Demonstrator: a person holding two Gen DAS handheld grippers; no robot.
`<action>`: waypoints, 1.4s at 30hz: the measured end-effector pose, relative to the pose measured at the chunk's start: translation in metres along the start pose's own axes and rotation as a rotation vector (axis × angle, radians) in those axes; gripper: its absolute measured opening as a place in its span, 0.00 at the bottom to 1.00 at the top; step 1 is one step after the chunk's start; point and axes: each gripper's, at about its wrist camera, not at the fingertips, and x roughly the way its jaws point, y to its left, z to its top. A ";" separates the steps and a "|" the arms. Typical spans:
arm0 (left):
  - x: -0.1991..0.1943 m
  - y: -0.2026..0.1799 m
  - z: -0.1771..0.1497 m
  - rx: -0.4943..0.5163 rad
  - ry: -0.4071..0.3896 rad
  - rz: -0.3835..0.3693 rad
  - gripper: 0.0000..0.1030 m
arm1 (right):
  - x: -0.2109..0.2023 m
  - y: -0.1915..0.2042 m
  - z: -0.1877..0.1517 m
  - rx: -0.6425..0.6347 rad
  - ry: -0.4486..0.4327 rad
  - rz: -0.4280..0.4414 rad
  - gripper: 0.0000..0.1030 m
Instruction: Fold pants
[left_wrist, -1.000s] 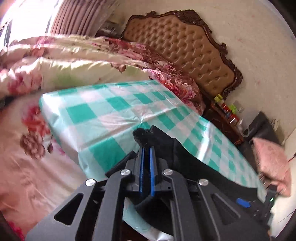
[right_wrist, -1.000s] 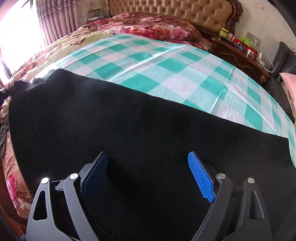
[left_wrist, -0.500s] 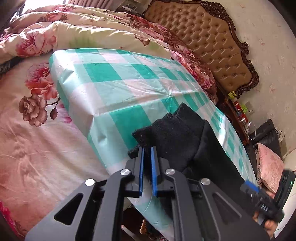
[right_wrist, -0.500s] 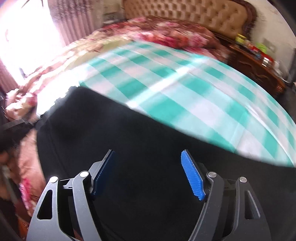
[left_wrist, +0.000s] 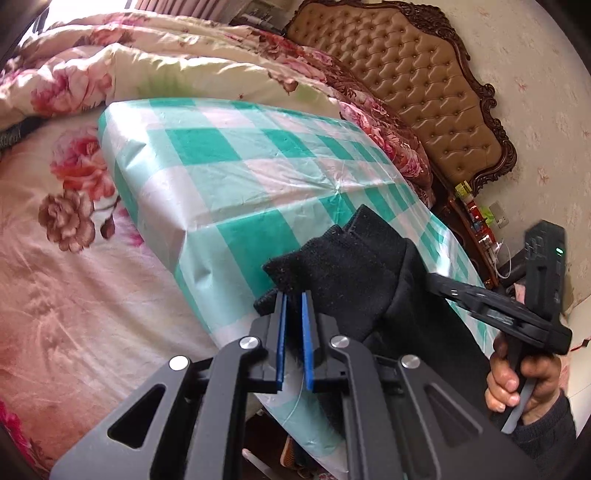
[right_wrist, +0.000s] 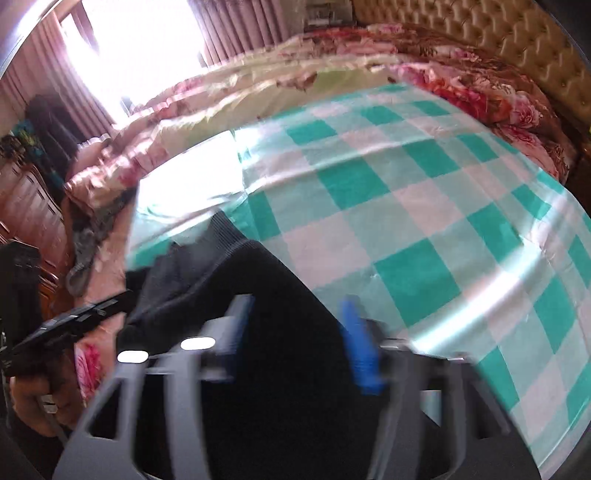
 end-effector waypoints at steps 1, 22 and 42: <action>-0.005 -0.005 0.001 0.028 -0.028 0.005 0.08 | 0.002 0.000 0.000 -0.003 -0.003 -0.006 0.10; 0.007 0.048 -0.005 -0.384 0.089 -0.321 0.31 | 0.007 0.015 -0.008 -0.030 -0.048 -0.175 0.11; 0.024 0.061 -0.017 -0.576 0.173 -0.412 0.39 | -0.003 0.076 -0.073 -0.077 0.000 -0.006 0.40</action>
